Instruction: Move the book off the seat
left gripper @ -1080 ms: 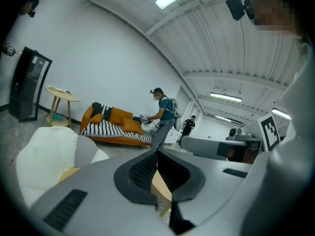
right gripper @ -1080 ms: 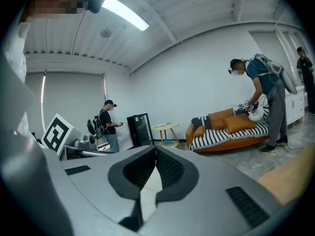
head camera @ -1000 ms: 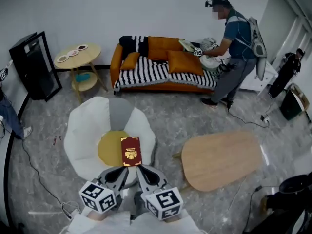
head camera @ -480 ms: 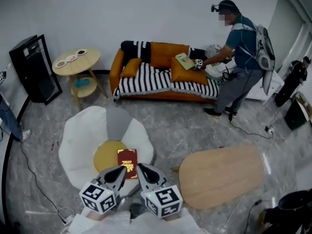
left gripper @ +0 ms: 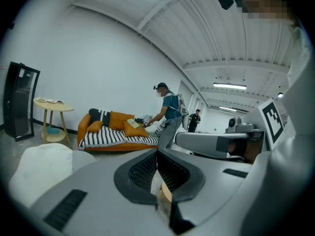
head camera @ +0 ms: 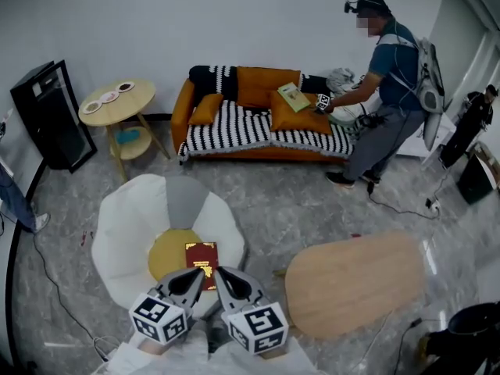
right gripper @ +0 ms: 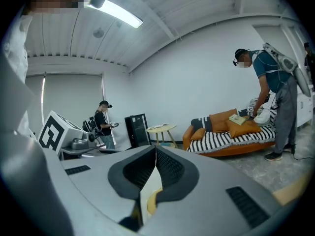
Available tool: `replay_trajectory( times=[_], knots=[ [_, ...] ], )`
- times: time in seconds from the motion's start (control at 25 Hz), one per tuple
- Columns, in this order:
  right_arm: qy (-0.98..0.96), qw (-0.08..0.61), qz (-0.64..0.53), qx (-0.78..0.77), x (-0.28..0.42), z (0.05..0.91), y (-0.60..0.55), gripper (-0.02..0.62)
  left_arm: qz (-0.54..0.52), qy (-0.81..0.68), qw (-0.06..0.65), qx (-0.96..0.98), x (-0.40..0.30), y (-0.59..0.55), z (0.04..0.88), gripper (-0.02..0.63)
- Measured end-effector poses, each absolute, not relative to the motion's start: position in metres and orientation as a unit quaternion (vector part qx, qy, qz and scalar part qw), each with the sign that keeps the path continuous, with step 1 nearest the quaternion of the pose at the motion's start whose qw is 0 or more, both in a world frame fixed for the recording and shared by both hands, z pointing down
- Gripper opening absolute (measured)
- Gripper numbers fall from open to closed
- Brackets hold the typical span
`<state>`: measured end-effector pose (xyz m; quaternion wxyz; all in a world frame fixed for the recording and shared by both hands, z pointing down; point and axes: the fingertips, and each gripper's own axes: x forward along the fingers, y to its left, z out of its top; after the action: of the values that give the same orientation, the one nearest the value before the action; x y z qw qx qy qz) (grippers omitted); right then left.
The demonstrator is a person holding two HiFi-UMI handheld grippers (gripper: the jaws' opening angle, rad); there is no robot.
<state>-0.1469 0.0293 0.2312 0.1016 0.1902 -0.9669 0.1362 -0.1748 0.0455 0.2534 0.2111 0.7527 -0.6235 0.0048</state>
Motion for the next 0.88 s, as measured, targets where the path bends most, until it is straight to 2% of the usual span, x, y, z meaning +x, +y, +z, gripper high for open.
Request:
replay_trajectory(
  times=[0.4,0.88],
  knots=[
    [-0.963,0.087,0.154,0.204,-0.147,0.236,0.031,0.012,0.006,-0.613,0.218,0.760,-0.179,0.047,0.254,0.008],
    [-0.953,0.081,0.172,0.234,-0.175,0.236,0.023,0.012,-0.021,-0.621,0.212,0.754,-0.227,0.050,0.244,0.008]
  ],
)
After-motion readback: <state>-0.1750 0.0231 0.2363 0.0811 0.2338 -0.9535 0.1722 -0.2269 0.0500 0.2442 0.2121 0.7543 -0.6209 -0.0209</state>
